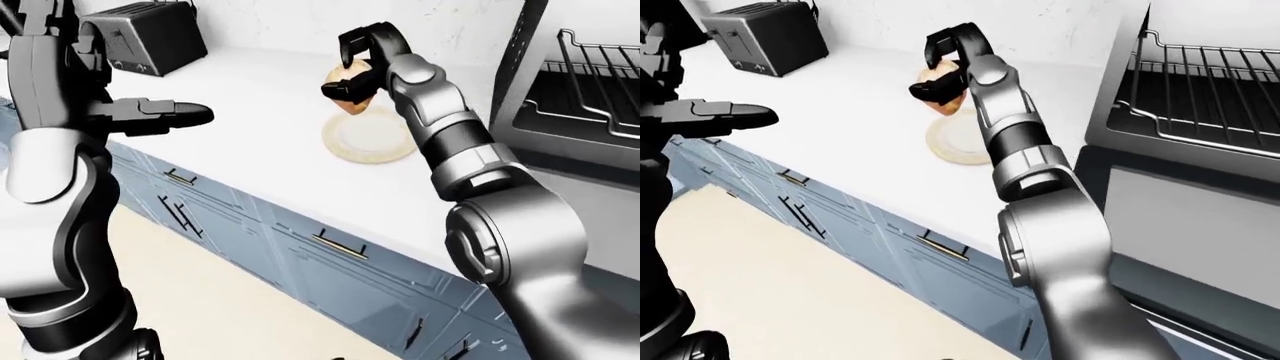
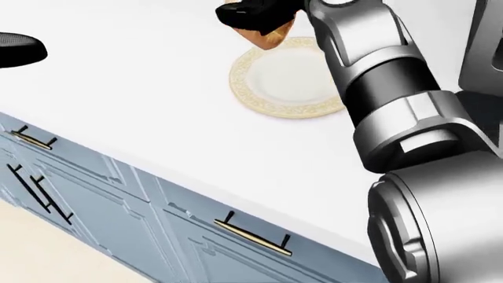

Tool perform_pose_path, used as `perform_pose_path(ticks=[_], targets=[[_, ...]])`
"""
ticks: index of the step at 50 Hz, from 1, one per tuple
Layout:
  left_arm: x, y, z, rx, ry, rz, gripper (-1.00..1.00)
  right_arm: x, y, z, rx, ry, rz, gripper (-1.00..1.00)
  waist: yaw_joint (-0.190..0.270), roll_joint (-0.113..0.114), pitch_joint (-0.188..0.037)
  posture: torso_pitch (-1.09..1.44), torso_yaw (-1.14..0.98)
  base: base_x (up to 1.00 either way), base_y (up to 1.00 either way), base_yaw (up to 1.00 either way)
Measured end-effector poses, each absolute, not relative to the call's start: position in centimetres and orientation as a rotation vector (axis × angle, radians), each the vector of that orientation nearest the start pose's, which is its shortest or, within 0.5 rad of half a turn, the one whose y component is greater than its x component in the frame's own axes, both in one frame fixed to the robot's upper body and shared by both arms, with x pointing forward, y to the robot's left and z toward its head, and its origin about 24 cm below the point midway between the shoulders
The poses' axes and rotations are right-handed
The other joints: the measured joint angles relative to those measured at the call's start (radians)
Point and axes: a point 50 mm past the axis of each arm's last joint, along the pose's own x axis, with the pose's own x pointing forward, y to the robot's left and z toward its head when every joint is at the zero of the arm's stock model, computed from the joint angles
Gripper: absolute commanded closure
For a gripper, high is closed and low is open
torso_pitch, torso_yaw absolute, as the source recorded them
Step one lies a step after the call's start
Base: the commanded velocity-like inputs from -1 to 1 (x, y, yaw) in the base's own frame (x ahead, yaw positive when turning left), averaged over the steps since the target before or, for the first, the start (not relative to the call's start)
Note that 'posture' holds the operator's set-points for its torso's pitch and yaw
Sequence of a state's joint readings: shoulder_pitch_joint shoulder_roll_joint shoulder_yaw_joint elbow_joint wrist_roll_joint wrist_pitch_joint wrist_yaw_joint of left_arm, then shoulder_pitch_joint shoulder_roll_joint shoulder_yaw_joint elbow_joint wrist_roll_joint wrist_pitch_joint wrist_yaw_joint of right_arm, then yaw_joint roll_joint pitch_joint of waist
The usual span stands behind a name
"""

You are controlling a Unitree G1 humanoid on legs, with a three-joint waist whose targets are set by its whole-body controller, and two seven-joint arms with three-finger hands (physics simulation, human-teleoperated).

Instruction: Pick the bread from the top rack and place it on the plate on the counter.

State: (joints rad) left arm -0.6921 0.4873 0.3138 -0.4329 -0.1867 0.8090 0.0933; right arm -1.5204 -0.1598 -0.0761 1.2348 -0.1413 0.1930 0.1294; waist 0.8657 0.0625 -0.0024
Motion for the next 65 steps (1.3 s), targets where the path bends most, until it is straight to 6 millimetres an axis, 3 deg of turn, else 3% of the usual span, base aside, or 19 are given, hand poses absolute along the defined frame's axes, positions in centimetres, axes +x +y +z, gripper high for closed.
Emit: perform_pose_path(ticks=[29, 51, 65], targets=[[28.2, 23.3, 29.4, 0.181, -0.404, 0.250, -1.00, 43.6, -12.3, 24.4, -0.380, 0.026, 0.034, 1.00, 0.023, -0.005, -0.003, 0.00, 0.90, 0.00, 0.00, 0.00], [27.9, 23.6, 29.4, 0.187, -0.407, 0.257, -1.00, 43.6, -14.3, 22.4, -0.579, 0.096, -0.047, 1.00, 0.029, -0.007, -0.006, 0.00, 0.90, 0.00, 0.00, 0.00], [27.7, 23.6, 29.7, 0.195, -0.410, 0.258, -1.00, 43.5, -14.3, 21.9, -0.612, 0.096, -0.053, 1.00, 0.029, -0.006, -0.008, 0.00, 0.90, 0.00, 0.00, 0.00]])
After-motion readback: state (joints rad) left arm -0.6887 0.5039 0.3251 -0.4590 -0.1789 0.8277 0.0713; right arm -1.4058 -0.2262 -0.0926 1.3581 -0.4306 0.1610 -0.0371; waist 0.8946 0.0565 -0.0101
